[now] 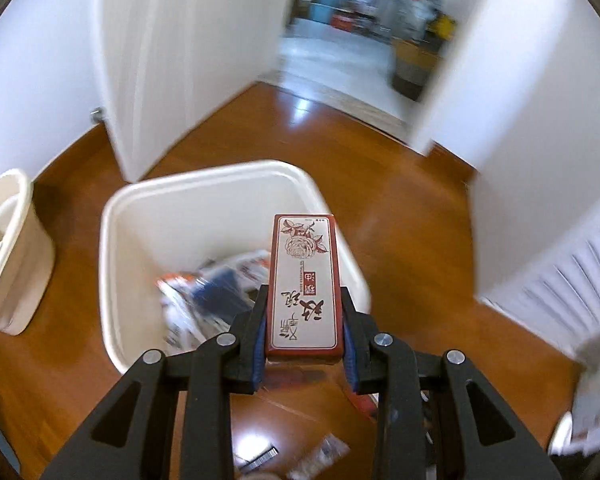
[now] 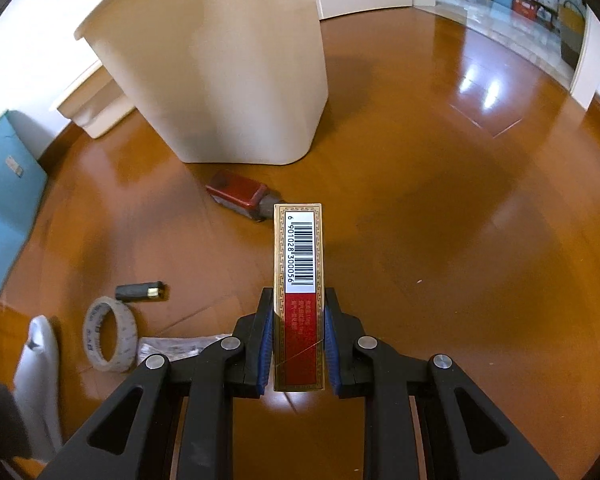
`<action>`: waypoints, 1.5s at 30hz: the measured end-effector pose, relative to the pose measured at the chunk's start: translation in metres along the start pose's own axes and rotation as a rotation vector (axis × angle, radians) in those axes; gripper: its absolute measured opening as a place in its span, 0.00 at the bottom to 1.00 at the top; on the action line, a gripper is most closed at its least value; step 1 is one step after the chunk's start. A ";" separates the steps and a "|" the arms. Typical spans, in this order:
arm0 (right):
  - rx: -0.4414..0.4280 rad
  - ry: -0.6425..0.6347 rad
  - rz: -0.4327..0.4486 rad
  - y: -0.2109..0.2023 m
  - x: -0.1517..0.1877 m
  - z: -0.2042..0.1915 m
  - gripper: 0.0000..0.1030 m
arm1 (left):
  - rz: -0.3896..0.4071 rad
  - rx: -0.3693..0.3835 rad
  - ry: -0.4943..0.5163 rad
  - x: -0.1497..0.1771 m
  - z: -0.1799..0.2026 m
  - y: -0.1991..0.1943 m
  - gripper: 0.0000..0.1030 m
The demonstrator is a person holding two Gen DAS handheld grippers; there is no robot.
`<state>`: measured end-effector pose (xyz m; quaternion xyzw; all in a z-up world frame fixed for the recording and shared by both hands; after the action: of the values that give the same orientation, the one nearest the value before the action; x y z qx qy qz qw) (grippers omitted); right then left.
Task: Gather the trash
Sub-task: 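Drop the printed box in the wastebasket with the left tool while the right tool grasps the red box, then release the red box into the wastebasket and grasp the dark red stamp with the right tool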
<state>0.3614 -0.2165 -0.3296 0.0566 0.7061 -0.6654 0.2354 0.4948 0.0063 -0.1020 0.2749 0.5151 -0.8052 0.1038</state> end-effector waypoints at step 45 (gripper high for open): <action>-0.227 -0.084 0.288 -0.084 -0.288 -0.039 0.22 | -0.539 -0.119 -0.081 0.274 -0.053 0.067 0.84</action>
<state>0.5731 -0.1204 -0.1356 0.1024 0.7510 -0.5425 0.3622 0.3162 0.0553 -0.3216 0.0890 0.6115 -0.7823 -0.0777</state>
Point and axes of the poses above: each gripper's, at about its wrist camera, not at the fingertips, and y roughly the way its jaws point, z to its right, x to its underside, the point moved 2 cm from there along y, roughly the way its jaws point, and after that the axes turned 9 degrees about x, right-handed, at the moved point
